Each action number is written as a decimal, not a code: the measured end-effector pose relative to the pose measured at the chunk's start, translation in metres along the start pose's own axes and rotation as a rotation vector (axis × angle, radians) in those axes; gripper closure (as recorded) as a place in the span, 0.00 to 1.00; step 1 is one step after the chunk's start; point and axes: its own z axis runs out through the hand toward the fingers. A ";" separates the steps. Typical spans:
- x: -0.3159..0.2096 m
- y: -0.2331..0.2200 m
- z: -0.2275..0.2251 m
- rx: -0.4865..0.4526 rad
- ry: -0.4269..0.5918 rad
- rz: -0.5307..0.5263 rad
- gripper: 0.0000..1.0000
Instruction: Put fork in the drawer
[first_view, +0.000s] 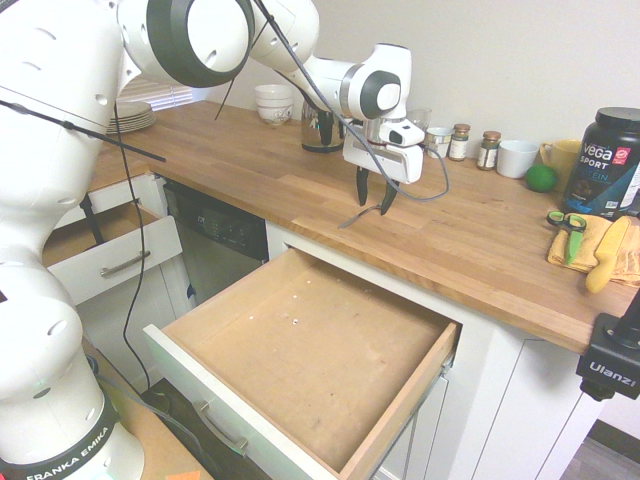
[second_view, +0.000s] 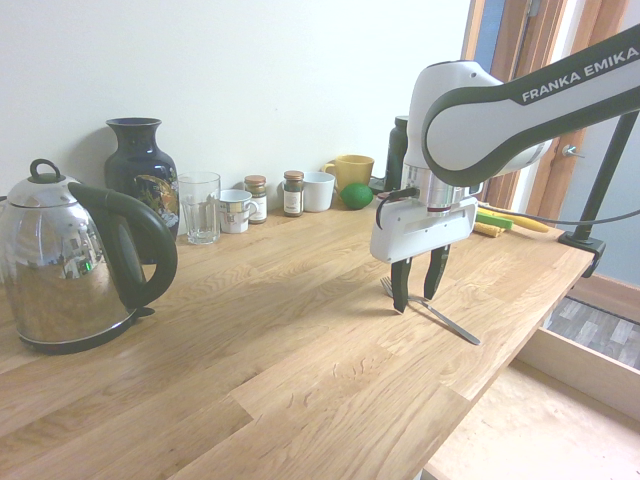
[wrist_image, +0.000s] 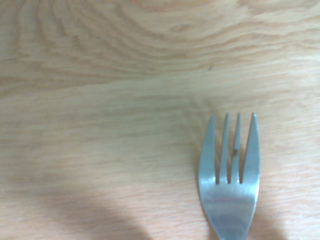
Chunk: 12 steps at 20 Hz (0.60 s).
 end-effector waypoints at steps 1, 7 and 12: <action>0.000 0.000 0.000 0.000 0.000 0.000 1.00; -0.002 -0.004 0.000 0.003 -0.002 -0.004 1.00; -0.007 -0.013 0.000 0.007 -0.002 -0.015 1.00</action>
